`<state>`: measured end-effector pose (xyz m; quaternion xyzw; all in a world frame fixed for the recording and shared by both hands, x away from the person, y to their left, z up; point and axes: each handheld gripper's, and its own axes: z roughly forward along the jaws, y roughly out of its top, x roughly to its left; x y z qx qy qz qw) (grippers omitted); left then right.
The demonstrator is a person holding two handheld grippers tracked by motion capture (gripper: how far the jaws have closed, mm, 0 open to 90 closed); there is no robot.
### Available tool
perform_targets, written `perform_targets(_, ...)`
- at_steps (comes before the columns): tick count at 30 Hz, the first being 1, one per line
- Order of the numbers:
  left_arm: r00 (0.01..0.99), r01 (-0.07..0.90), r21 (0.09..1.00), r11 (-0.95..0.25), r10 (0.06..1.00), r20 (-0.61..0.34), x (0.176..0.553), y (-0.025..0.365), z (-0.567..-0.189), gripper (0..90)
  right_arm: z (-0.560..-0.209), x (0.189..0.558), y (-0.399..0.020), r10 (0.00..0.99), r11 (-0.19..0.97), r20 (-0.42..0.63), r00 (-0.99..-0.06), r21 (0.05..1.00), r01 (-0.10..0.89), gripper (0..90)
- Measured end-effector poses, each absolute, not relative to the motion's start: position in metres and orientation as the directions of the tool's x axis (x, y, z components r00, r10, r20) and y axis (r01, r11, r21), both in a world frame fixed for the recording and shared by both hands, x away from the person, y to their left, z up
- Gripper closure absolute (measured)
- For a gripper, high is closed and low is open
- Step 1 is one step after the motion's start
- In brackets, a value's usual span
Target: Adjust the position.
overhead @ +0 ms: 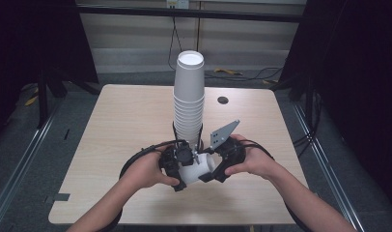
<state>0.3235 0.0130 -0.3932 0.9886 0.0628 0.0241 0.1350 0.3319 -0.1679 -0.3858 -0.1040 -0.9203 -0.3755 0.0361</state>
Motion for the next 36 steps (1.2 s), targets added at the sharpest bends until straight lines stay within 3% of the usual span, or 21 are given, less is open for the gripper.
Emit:
perform_targets(10,0.996,0.066,0.26,-0.963,0.08,0.043,0.324,0.0086,-0.3904,13.9,-0.389,0.3316,-0.1667,0.154,0.695,0.156,-0.976,0.685,0.219,19.5)
perform_targets(36,0.995,0.04,0.283,-0.958,0.064,0.076,0.3234,0.0104,-0.3832,14.8,-0.3914,0.3287,-0.1669,0.15,0.703,0.122,-0.981,0.684,0.192,23.9)
